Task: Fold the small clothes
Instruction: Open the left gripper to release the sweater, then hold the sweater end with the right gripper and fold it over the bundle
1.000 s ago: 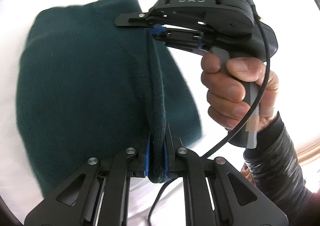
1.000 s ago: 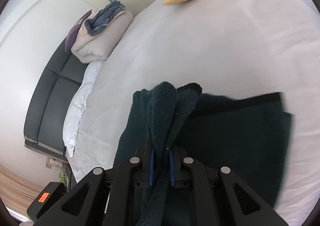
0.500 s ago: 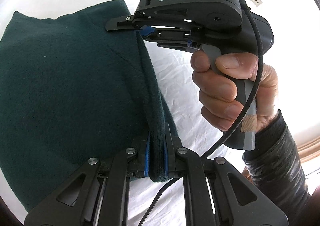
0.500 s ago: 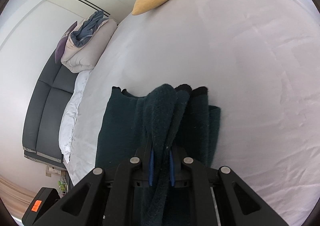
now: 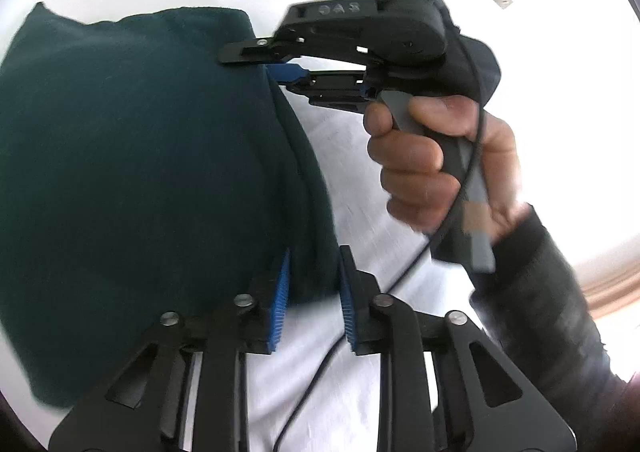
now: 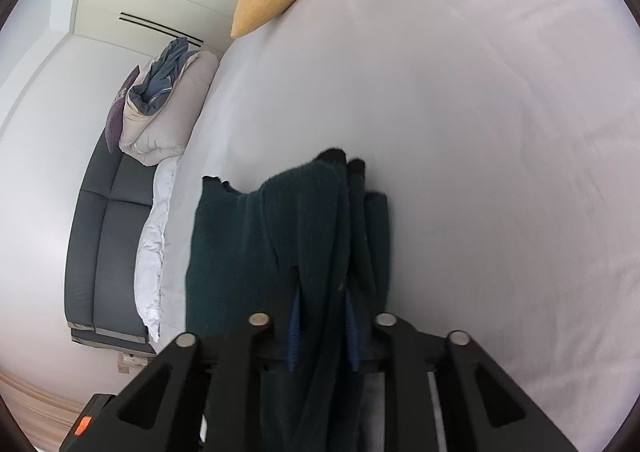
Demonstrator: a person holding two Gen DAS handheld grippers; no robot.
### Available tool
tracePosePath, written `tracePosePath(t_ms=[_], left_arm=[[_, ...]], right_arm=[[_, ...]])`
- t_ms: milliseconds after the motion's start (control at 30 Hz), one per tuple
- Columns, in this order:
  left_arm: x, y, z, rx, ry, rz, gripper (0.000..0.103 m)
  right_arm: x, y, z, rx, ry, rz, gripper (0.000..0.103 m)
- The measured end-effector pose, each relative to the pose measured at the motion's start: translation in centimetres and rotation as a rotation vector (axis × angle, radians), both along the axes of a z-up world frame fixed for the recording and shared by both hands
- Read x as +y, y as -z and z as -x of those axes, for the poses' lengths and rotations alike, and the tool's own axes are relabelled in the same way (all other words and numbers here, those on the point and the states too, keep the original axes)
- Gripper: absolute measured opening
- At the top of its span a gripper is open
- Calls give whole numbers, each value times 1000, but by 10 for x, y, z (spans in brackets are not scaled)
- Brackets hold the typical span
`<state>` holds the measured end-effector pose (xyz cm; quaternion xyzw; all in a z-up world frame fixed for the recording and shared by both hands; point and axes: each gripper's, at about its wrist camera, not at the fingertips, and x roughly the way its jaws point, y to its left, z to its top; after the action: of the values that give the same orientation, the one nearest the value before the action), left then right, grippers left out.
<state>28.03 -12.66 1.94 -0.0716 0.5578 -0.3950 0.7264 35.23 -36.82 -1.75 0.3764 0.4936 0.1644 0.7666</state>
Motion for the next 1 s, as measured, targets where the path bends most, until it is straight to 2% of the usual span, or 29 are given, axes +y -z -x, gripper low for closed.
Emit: tracePosePath(t_ms=[33,67,100,167,200,267,333,400,467,567,700,833,1000], left_arm=[[17,-10,9,-10,19,37,28],[29,-16,14,-21,27,47,35],[42,-22,18,-36,27,56,51],[74,-35,23,-85,8,96,61],[91,-40,21,-108,-12,103,61],[116,-40,7,-96,-80,80,61],[137,-44,-6,-97,-133,100,60],[147,-48,-15,-135,-160,69,60],[152,-49,-24,-163,-163,40,61],[152,-39,-35,-140,-170,-12,60],[156,-25,-44,-117,-147,-77,58],[164,-20,-42,-112,-142,-83,56],[174,-23,-45,-111,-138,-84,56]], right_arm=[[1,-4,6,-4,-1,2,30],[1,-10,16,-11,-1,5,36],[2,-13,24,-16,0,6,39],[6,-21,50,-29,3,-11,49],[10,-23,59,-35,-1,-13,50],[23,-27,82,-29,-22,25,50],[31,-24,100,-9,-22,47,50],[36,-19,115,10,-12,64,47],[38,-11,126,36,5,59,27],[35,1,137,58,35,45,16],[27,11,144,67,74,3,13],[21,22,148,68,87,-35,11],[26,6,164,64,75,42,16]])
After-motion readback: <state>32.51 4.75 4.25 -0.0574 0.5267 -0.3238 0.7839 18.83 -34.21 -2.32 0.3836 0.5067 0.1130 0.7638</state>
